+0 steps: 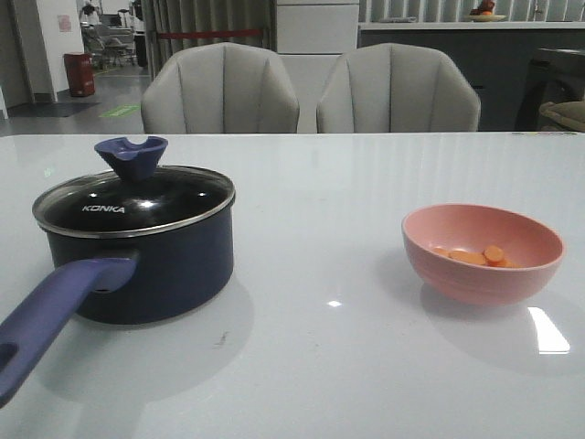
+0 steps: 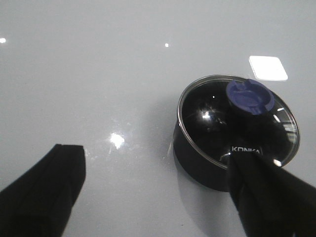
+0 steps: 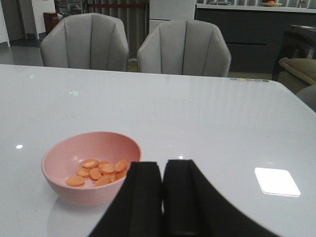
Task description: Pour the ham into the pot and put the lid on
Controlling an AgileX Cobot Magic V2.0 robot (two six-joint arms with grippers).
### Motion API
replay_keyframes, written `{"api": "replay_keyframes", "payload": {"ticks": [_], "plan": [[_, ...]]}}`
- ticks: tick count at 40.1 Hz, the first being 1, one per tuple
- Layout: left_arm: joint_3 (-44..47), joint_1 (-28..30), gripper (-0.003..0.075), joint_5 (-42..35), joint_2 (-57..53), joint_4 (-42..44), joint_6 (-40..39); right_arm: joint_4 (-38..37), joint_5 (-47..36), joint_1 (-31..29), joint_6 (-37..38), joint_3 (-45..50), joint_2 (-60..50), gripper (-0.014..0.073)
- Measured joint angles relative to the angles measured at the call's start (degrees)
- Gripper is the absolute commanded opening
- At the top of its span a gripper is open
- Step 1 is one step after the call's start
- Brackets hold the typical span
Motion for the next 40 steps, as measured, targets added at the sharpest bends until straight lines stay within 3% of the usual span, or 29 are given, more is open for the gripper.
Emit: {"api": "replay_keyframes", "payload": {"ticks": [13,29,40], "plan": [[-22.1,-1.6,0.0623,14.6,26.9,-2.1,0.0,0.0,0.0,0.0,0.0,0.0,0.0,0.0160],[-43.2,-14.7,0.0615,23.0,48.7,-0.1,-5.8,0.0,0.0,0.0,0.0,0.0,0.0,0.0160],[-54.0,-17.8,0.0564,29.9,60.8,3.1,-10.4,0.0,0.0,0.0,0.0,0.0,0.0,0.0160]]}}
